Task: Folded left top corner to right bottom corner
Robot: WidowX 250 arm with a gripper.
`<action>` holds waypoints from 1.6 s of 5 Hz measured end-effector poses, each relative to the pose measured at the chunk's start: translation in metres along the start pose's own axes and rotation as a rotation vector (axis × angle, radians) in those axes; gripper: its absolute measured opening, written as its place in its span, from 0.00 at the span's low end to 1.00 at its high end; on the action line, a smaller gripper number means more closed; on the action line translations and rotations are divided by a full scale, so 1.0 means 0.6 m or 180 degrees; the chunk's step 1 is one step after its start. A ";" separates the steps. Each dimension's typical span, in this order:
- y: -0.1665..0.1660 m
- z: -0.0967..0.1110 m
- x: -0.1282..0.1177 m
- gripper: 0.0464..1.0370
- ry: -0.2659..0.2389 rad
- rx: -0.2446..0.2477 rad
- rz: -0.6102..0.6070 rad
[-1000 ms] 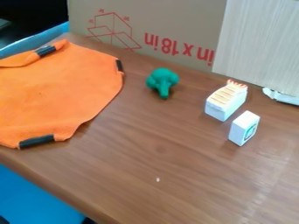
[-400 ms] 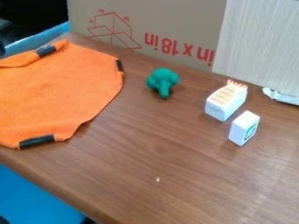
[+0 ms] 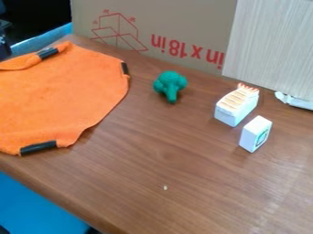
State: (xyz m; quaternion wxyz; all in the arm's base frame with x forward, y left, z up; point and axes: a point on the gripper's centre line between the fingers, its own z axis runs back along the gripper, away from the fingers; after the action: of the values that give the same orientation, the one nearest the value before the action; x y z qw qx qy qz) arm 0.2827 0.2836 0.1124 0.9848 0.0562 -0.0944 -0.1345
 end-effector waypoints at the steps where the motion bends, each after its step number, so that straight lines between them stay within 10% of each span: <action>1: 0.004 -0.010 0.020 0.96 0.0027 0.0036 -0.0102; 3: 0.013 -0.033 0.047 0.96 0.0077 0.0127 -0.0066; 6: 0.032 -0.055 0.092 0.96 0.0044 0.0858 -0.0128; 8: 0.055 -0.094 0.095 0.96 0.0216 0.0810 0.0014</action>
State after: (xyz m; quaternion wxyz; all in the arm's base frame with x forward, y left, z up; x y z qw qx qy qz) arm 0.3564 0.3043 0.0714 0.9727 0.1849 -0.0774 -0.1173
